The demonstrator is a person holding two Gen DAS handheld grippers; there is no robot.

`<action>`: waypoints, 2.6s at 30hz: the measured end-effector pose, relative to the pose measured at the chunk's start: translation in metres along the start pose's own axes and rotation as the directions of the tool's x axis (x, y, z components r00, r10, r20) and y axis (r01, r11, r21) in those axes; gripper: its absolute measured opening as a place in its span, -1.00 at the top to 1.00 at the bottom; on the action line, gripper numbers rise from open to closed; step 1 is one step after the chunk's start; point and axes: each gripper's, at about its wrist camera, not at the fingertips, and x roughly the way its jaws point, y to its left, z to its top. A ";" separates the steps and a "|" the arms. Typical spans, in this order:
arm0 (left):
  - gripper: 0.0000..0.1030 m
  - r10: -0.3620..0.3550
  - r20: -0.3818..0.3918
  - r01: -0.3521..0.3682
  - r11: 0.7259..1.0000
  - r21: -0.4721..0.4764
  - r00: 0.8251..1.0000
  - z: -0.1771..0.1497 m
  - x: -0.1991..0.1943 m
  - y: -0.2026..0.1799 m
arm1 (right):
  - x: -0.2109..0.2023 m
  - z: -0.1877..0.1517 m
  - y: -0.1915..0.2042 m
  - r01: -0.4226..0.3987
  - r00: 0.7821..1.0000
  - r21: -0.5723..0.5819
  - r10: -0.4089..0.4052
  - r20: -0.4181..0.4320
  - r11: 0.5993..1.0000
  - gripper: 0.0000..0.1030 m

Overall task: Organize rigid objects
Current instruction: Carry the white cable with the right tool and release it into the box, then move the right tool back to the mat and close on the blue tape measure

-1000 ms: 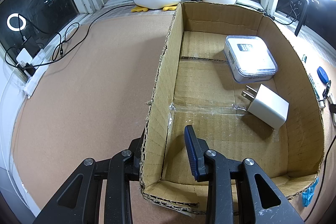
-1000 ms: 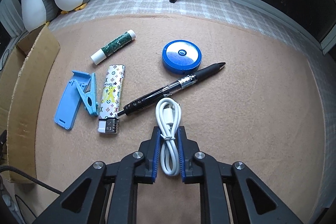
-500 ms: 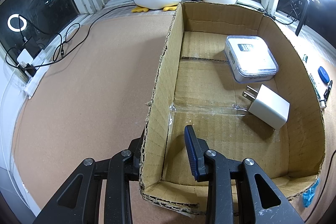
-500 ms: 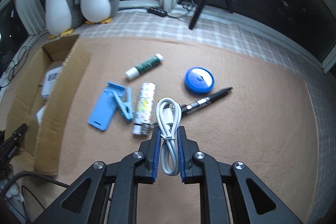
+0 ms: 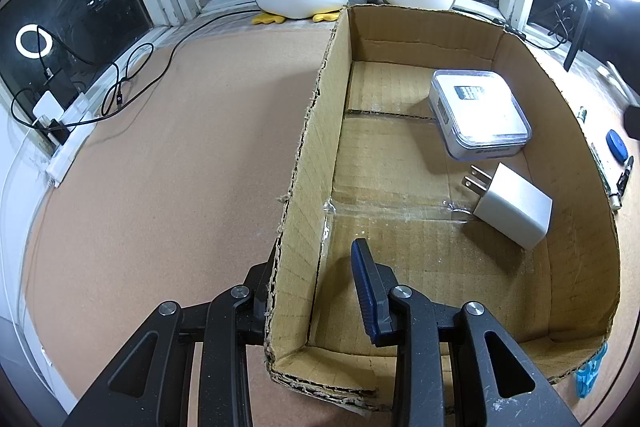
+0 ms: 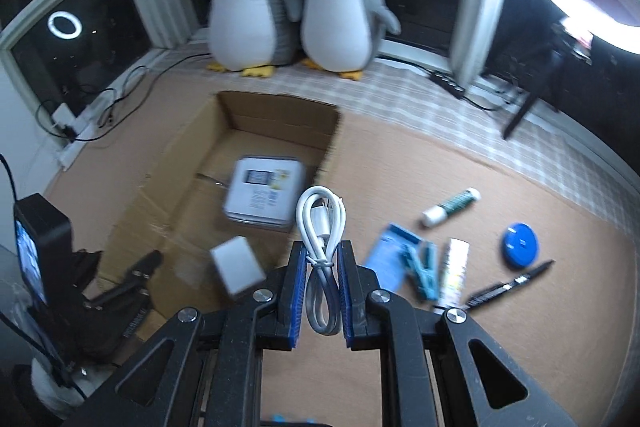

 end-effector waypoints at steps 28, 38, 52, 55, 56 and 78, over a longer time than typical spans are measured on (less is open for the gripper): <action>0.35 -0.004 0.004 0.004 1.000 -0.004 1.000 -0.001 0.001 0.001 | 0.072 0.031 0.074 -0.193 0.976 -0.107 0.180 -0.122 0.975 0.71; 0.35 -0.003 0.005 0.003 1.000 -0.005 1.000 -0.001 0.002 0.002 | 0.069 0.035 0.066 -0.174 0.980 -0.077 0.165 -0.111 0.982 0.32; 0.35 -0.002 0.005 0.002 1.000 -0.003 1.000 -0.001 0.002 0.002 | 0.041 0.022 0.042 -0.147 0.987 -0.051 0.143 -0.067 0.988 0.21; 0.35 0.000 0.006 0.000 1.000 0.000 1.000 0.000 0.002 0.003 | 0.030 0.017 0.027 -0.128 0.991 -0.030 0.127 -0.048 0.991 0.20; 0.35 0.000 0.006 0.000 1.000 0.001 1.000 0.000 0.002 0.004 | 0.026 0.015 0.021 -0.125 0.991 -0.020 0.124 -0.043 0.992 0.19; 0.35 0.007 0.008 -0.007 1.000 0.013 1.000 -0.001 0.002 0.003 | 0.009 -0.033 -0.181 0.095 0.995 0.359 -0.080 -0.057 0.928 -0.05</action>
